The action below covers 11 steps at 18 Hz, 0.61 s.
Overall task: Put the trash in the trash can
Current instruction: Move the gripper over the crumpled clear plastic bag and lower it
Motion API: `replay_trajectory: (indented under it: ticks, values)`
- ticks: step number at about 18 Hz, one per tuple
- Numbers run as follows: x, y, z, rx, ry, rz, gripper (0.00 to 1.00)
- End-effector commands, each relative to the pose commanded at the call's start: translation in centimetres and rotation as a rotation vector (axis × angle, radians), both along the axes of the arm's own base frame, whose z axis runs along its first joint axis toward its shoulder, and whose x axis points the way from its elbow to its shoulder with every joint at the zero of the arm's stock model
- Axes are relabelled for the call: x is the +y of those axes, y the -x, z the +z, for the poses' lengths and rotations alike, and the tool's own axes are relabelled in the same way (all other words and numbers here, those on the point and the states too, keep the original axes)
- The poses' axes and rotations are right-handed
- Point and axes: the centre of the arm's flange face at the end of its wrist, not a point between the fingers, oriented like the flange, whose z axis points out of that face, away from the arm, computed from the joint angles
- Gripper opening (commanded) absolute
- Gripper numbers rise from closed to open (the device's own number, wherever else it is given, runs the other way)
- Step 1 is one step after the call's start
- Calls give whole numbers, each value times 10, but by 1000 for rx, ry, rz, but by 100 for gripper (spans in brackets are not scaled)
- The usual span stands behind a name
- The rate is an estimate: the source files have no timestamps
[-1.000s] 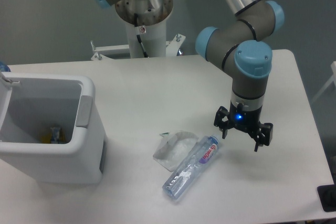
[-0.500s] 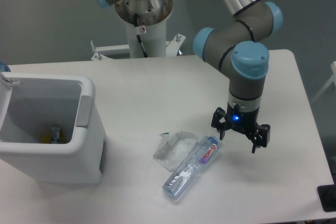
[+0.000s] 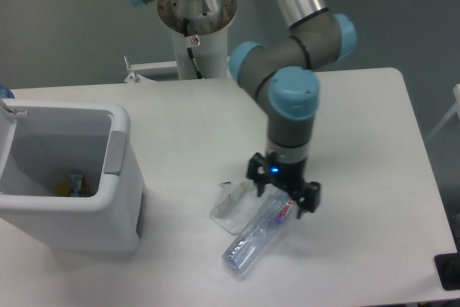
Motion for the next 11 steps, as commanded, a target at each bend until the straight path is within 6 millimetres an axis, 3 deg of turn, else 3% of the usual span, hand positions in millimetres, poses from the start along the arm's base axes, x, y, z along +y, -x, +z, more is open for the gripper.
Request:
replay_trajectory:
  ticks: [5,8,11]
  values:
    - [11,-33,-9,-15,17,-52,99]
    - [6,-56,-32,-50,58,-77,81]
    - [3,-60,-39,-54,71,-109,77]
